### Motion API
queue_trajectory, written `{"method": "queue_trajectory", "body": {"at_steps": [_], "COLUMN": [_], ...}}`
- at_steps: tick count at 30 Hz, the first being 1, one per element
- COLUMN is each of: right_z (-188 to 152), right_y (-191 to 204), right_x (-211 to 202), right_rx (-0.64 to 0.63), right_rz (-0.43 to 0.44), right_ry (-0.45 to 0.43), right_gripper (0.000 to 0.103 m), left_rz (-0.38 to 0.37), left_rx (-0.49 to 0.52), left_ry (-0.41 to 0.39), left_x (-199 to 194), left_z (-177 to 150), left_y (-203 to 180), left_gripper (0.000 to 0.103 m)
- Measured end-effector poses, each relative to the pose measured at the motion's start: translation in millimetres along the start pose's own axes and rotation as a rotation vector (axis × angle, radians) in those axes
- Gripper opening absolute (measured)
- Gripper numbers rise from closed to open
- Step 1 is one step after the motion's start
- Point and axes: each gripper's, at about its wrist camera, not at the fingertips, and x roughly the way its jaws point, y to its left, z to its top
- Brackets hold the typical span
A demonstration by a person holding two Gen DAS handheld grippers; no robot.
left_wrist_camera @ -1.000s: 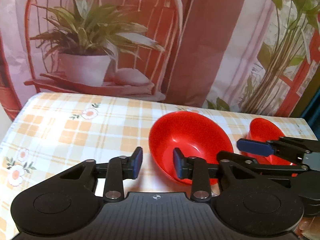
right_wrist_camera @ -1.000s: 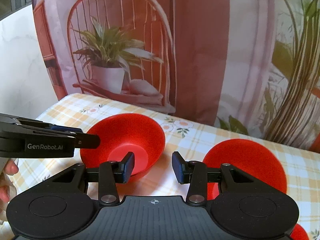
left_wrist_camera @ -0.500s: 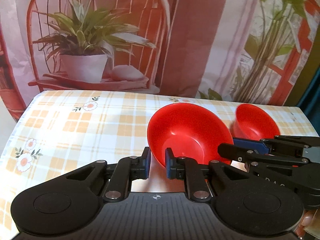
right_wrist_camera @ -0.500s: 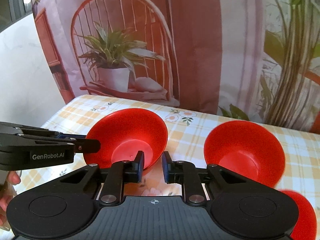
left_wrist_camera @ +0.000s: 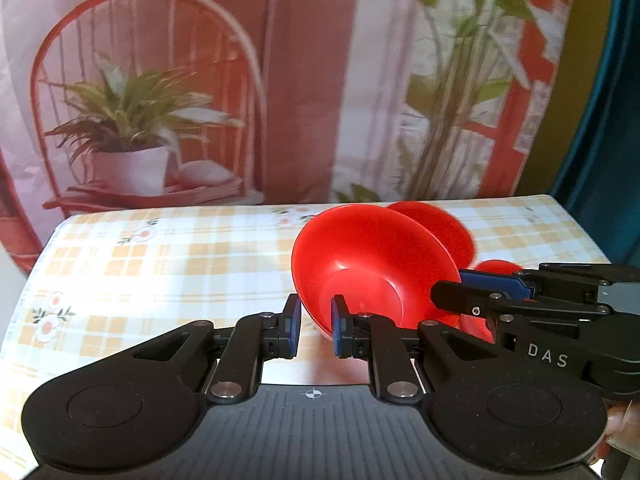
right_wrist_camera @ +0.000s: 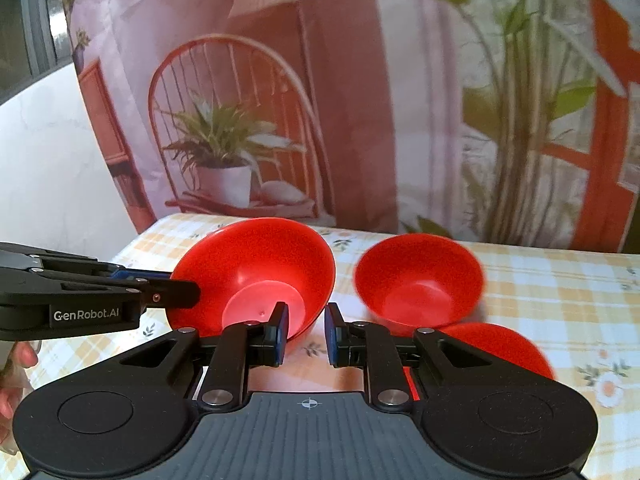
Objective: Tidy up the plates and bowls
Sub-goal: 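Close both tools on opposite rims of one red bowl, then lift the red bowl with both tools, set it into another red bowl, open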
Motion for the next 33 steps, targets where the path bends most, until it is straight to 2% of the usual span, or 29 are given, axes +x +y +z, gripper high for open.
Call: {"method": "queue_trajectory", "body": {"at_steps": [10, 18, 23, 33], "right_z": [-4.9, -14.2, -26.6, -40.7], "right_y": [-50.7, -88.4, -103.5, -109.9], "right_x": [-51.4, -70.8, -70.2, -55.2], "right_rx": [0.023, 0.058, 0.076, 0.092], "right_rz": [-0.071, -0.137, -0.163, -0.169], "right_ry": [-0.041, -0.030, 0.007, 0.069], "right_gripper": [0.012, 0.012, 0.012, 0.012], "left_rz": [-0.115, -0.186, -0.192, -0.182], "left_rx": [0.019, 0.040, 0.071, 0.097], "left_ry": [-0.003, 0.014, 0.054, 0.125], "left_x": [2.4, 17.4, 30.5, 48.6], "left_z": [2.8, 2.9, -2.8, -11.0], "left_y": [-56.2, -98.2, -116.2, -120.7], "left_gripper": [0.017, 0.018, 0.018, 0.019]}}
